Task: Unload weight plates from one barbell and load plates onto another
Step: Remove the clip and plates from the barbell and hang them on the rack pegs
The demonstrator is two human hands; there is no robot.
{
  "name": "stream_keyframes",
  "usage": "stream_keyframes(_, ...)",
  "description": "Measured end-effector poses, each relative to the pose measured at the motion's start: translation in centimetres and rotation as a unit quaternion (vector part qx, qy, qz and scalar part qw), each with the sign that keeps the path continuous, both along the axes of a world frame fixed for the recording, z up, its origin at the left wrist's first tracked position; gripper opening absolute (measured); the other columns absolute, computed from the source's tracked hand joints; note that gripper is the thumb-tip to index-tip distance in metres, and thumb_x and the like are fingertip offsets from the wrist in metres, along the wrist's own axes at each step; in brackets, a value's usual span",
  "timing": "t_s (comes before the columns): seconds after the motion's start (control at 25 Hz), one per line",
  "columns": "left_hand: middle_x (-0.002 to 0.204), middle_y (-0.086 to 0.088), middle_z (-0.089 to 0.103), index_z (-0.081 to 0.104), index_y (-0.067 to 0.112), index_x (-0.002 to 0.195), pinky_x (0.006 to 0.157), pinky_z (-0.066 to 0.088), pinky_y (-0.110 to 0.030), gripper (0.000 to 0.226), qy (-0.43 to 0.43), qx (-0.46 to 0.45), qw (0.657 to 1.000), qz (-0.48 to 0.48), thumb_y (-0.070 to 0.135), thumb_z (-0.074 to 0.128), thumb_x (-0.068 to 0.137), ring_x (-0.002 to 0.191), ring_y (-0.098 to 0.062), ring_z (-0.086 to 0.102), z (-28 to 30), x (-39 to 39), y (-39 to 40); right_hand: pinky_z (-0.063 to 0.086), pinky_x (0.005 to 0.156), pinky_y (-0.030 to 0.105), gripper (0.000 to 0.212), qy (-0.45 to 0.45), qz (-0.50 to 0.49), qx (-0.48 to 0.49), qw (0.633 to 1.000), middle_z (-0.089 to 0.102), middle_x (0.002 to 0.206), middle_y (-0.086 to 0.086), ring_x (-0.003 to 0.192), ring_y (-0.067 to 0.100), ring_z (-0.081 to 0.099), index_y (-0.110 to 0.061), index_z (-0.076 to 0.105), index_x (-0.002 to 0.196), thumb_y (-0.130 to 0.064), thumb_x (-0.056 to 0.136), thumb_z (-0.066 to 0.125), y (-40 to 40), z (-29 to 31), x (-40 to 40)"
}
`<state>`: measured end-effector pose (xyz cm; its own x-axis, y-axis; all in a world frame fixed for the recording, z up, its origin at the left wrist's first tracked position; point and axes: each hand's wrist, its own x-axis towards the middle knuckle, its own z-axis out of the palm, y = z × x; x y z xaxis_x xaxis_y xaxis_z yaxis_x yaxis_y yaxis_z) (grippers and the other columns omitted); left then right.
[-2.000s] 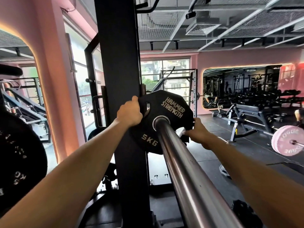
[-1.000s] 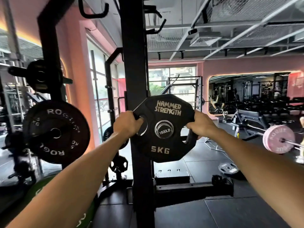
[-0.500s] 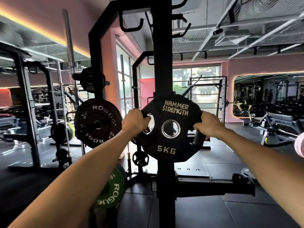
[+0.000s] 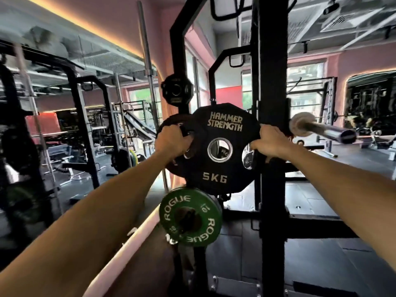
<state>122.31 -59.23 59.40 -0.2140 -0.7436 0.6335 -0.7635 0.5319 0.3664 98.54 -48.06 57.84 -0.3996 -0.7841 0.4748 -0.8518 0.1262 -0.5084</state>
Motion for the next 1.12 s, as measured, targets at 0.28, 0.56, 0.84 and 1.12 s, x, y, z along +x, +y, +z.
stream_keyframes(0.28, 0.077, -0.012, 0.058, 0.061, 0.002, 0.081, 0.061, 0.047, -0.033, 0.038, 0.016, 0.029, 0.999, 0.022, 0.04, 0.061, 0.086, 0.077, -0.032, 0.063, -0.7, 10.6, -7.5, 0.059, 0.064, 0.048, 0.011, 0.032, 0.061, 0.015, 0.998, 0.064, 0.077, 0.016, 0.061, 0.034, 0.065, -0.008, 0.056, 0.078, -0.014, 0.078, 0.065, -8.7, 0.1, 9.6)
stream_keyframes(0.56, 0.062, -0.003, 0.051, 0.047, 0.012, 0.058, 0.056, 0.042, -0.03, 0.043, 0.024, 0.043, 0.998, 0.028, 0.04, 0.061, 0.087, 0.067, -0.028, 0.059, -1.4, 13.9, -18.1, 0.051, 0.066, 0.04, 0.019, 0.071, 0.068, 0.008, 0.995, 0.06, 0.078, 0.011, 0.077, 0.033, 0.062, -0.005, 0.058, 0.083, -0.019, 0.075, 0.067, -20.1, -0.1, 12.1)
stream_keyframes(0.84, 0.06, -0.003, 0.046, 0.049, 0.006, 0.064, 0.057, 0.039, -0.031, 0.041, 0.015, 0.049, 0.999, 0.013, 0.038, 0.06, 0.088, 0.064, -0.028, 0.054, -2.2, 12.6, -29.7, 0.051, 0.047, 0.034, 0.018, 0.055, 0.05, 0.036, 0.997, 0.065, 0.066, 0.012, 0.048, 0.029, 0.064, -0.006, 0.06, 0.085, -0.02, 0.075, 0.067, -30.4, -0.4, 11.5)
stream_keyframes(1.12, 0.077, -0.014, 0.056, 0.059, 0.003, 0.08, 0.061, 0.04, -0.033, 0.038, -0.006, 0.052, 0.998, -0.043, 0.04, 0.06, 0.087, 0.078, -0.033, 0.061, -3.7, 9.4, -39.2, 0.052, 0.048, 0.033, 0.016, 0.062, -0.011, 0.066, 0.996, 0.066, 0.067, 0.014, 0.057, 0.034, 0.067, -0.007, 0.058, 0.078, -0.018, 0.074, 0.069, -36.5, -1.2, 10.1)
